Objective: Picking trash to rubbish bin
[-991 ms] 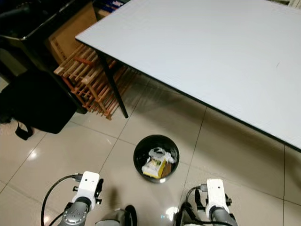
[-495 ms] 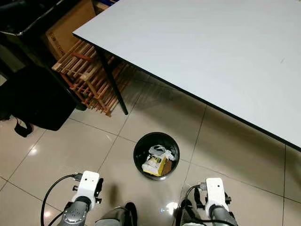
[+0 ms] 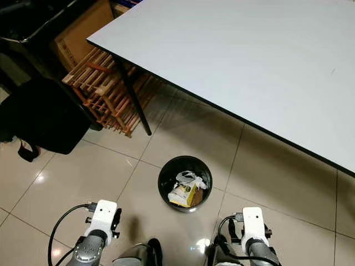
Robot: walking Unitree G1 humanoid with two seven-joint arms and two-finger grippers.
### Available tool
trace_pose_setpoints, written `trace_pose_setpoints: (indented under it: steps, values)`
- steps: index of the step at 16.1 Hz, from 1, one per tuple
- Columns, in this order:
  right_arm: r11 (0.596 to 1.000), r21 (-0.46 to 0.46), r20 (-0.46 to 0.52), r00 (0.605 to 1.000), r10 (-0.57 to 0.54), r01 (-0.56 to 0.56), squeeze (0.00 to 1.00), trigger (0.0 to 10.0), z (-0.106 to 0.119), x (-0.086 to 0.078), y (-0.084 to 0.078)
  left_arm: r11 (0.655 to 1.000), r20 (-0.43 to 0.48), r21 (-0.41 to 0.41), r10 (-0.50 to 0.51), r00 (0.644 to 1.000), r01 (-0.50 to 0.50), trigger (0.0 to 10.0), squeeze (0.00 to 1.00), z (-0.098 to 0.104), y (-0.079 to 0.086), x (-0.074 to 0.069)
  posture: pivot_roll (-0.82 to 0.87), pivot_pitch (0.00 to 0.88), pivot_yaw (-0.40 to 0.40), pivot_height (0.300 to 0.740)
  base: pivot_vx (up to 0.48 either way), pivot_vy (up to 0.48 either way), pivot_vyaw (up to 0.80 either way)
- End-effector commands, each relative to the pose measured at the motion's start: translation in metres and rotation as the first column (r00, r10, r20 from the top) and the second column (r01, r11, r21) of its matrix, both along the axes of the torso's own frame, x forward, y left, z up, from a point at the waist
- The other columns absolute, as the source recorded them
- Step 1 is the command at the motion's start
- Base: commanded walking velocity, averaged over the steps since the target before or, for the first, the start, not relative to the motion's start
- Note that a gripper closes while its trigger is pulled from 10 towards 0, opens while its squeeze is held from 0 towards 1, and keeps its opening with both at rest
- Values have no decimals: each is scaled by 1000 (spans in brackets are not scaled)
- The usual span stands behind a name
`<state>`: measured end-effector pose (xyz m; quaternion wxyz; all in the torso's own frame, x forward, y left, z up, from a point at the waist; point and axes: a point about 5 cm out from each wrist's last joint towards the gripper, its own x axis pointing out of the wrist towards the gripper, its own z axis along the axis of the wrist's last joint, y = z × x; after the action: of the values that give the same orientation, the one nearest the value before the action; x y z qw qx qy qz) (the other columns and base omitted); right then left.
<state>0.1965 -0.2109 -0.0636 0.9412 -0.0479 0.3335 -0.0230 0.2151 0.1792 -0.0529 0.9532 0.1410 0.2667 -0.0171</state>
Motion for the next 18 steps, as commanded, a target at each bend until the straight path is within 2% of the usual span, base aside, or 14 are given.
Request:
trace_pose_setpoints:
  steps: [1,3,12,18]
  values:
    - [1000,9,-36,999,-2,2,0,10000,-6,-8,3,1000,-38,12,-5,999,6,10000,0,-5,5,-9,36,245,112,740,0,0,0]
    - [1000,9,-49,999,1,-1,0,10000,-7,-9,4,1000,-39,13,-8,999,8,10000,0,-6,5,-9,35,247,113,740,0,0,-253]
    - [1000,8,-53,999,2,-1,0,10000,-7,-8,5,1000,-40,15,-11,999,12,10000,0,-5,5,-8,34,240,115,740,0,0,-792]
    - [1000,12,-47,999,4,-3,0,10000,-6,-7,7,999,-47,26,-30,998,31,10000,0,-5,3,-7,33,237,115,740,0,0,0]
